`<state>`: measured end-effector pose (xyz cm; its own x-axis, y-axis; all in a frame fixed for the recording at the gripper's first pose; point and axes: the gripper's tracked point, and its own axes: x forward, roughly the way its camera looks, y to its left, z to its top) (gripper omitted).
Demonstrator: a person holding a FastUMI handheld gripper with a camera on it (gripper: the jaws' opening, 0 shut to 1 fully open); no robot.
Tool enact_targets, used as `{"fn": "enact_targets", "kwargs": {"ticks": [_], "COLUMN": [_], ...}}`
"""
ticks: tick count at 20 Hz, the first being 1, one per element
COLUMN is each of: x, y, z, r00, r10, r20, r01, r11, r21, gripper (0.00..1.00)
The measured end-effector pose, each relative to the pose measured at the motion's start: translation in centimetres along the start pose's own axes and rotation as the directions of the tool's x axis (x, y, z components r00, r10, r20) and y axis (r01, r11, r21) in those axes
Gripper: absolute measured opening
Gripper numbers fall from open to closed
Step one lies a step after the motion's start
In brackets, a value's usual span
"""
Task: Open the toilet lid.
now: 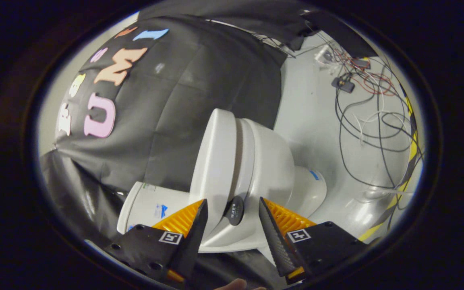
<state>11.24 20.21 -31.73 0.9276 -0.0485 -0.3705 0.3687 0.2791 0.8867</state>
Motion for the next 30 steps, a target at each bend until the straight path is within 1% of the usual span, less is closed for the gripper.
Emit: {"fn": "enact_targets", "kwargs": {"ticks": [1, 2, 3, 4, 5, 6, 7, 9, 10, 12, 14, 15, 16, 19, 21, 24, 27, 30], "x": [1.2, 0.9, 0.6, 1.5, 1.9, 0.9, 1.2, 1.2, 1.9, 1.1, 0.7, 0.5, 0.3, -0.2, -0.8, -1.5, -2.0, -2.6], "y": [-1.3, -0.7, -0.3, -0.4, 0.8, 0.4, 0.3, 0.4, 0.4, 0.5, 1.1, 1.3, 1.7, 3.5, 5.2, 7.1, 9.2, 12.0], "z": [-1.3, -1.8, -2.2, -2.3, -2.2, -1.8, -1.8, -1.7, -2.0, -1.9, -1.6, -1.6, -1.6, -1.0, -0.6, -0.5, -0.1, -0.4], "r00": [0.997, 0.995, 0.992, 0.993, 0.993, 0.993, 0.994, 0.994, 0.993, 0.989, 0.984, 0.982, 0.983, 0.989, 0.991, 0.990, 0.993, 0.994], "r10": [-0.049, 0.002, 0.019, 0.023, 0.079, 0.060, 0.026, -0.041, -0.060, -0.109, -0.158, -0.169, -0.170, -0.134, -0.128, -0.139, -0.120, -0.098], "r20": [-0.058, -0.104, -0.125, -0.115, -0.086, -0.105, -0.107, -0.099, -0.099, -0.095, -0.085, -0.086, -0.076, -0.058, -0.042, -0.020, 0.008, 0.038], "r01": [0.050, 0.005, -0.005, -0.007, -0.061, -0.037, 0.000, 0.066, 0.082, 0.122, 0.164, 0.174, 0.172, 0.132, 0.125, 0.134, 0.119, 0.105], "r11": [0.999, 0.998, 0.994, 0.991, 0.980, 0.978, 0.974, 0.963, 0.967, 0.983, 0.983, 0.984, 0.985, 0.991, 0.989, 0.978, 0.972, 0.949], "r21": [0.011, 0.065, 0.110, 0.133, 0.189, 0.207, 0.228, 0.263, 0.239, 0.139, 0.081, 0.049, 0.022, -0.036, -0.075, -0.161, -0.205, -0.299], "gripper": [0.63, 0.55, 0.47, 0.38, 0.30, 0.16, 0.01, 0.01, 0.01, 0.01, 0.01, 0.01, 0.01, 0.01, 0.01, 0.01, 0.01, 0.01]}}
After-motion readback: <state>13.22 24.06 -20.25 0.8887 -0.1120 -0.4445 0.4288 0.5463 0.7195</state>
